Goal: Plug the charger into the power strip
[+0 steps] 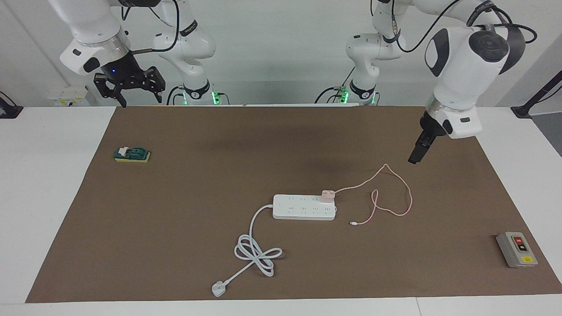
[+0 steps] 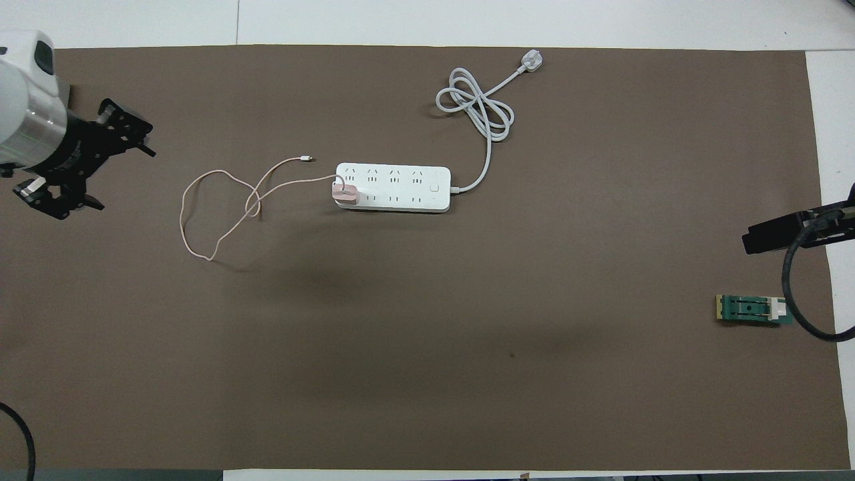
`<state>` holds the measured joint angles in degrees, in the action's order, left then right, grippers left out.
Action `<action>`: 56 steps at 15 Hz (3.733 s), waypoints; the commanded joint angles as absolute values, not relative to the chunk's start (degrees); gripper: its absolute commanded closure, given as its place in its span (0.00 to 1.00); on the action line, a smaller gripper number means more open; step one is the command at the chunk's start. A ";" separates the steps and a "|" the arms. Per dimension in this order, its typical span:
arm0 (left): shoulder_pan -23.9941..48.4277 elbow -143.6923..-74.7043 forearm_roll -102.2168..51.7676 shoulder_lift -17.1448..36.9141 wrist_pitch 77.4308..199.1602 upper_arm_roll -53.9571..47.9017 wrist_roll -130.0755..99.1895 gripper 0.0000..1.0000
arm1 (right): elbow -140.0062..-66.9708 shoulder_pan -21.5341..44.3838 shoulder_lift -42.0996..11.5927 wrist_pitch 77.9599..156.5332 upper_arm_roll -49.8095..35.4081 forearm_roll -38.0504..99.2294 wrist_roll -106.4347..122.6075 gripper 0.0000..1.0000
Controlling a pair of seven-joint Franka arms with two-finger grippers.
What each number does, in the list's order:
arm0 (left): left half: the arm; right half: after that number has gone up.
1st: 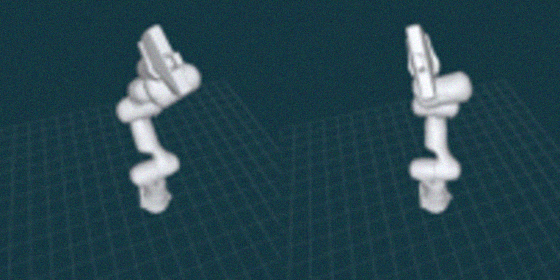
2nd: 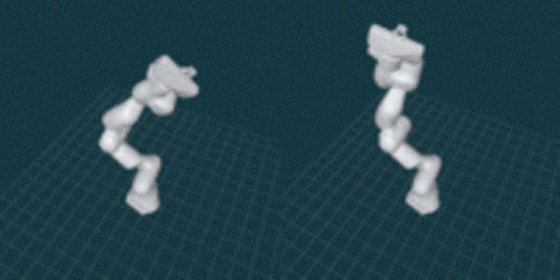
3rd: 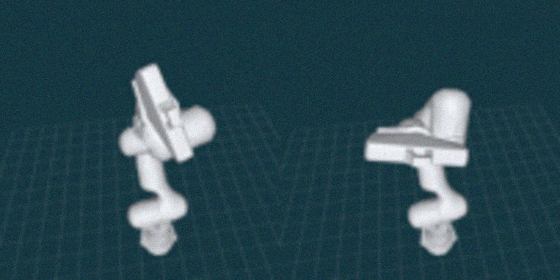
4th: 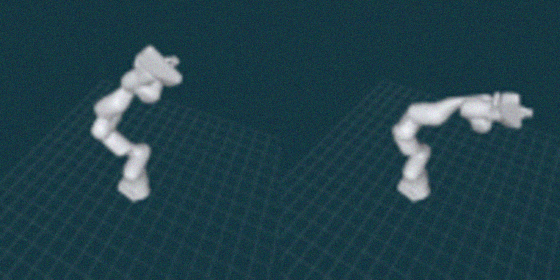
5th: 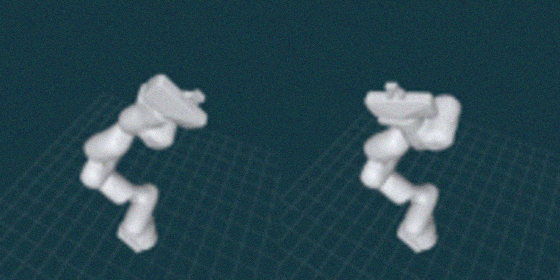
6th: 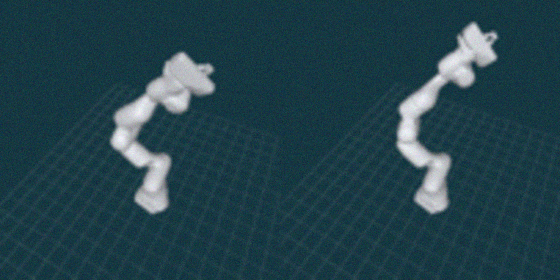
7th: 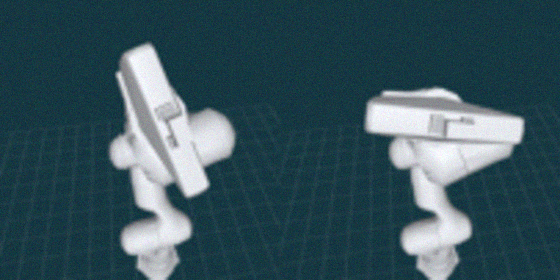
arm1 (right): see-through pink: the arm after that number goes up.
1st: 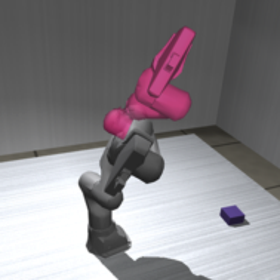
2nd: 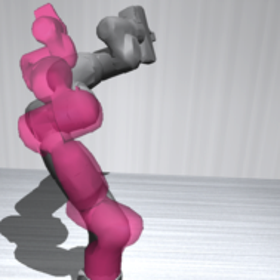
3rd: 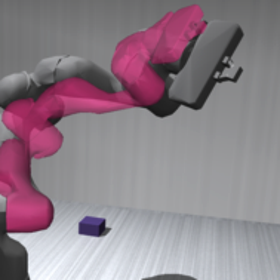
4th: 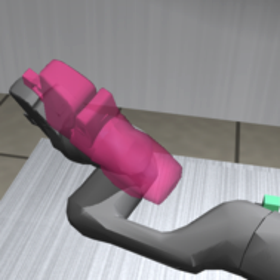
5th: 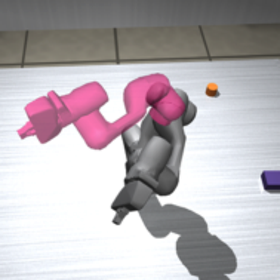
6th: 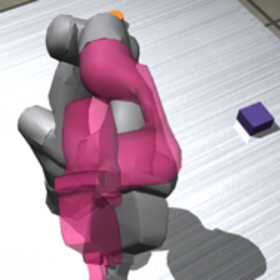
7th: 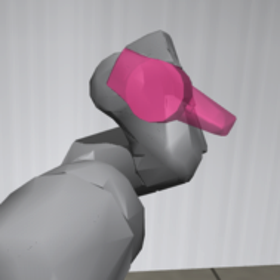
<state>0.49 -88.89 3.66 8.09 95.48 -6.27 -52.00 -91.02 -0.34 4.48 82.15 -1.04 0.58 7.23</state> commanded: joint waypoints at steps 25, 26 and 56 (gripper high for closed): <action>-12.66 -91.76 -1.50 -4.13 85.25 -6.06 -7.03 0.00 | -92.55 -1.14 5.80 82.88 -1.32 0.09 8.09 0.00; -12.66 -91.84 -1.58 -4.04 86.30 -6.06 -7.12 0.00 | -92.55 -1.14 5.80 82.88 -1.32 0.09 8.09 0.00; -0.44 -93.08 -0.79 -4.57 84.73 -1.49 3.50 0.00 | -92.64 -1.23 5.80 82.71 -0.97 0.09 7.82 0.00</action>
